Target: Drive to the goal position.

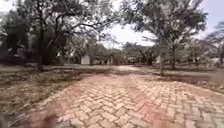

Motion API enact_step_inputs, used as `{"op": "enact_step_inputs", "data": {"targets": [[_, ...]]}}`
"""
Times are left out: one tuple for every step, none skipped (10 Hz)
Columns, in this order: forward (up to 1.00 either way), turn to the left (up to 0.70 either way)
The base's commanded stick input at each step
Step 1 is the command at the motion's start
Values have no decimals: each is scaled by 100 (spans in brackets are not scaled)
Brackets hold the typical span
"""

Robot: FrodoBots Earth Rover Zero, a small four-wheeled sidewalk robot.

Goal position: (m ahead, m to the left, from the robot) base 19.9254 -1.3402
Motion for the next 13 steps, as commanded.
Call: {"op": "enact_step_inputs", "data": {"targets": [[70, 0], [70, 0], [70, 0], [70, 0], [70, 0], [70, 0], [70, 0], [70, 0], [70, 0], [70, 0], [70, 0], [70, 0], [70, 0]]}}
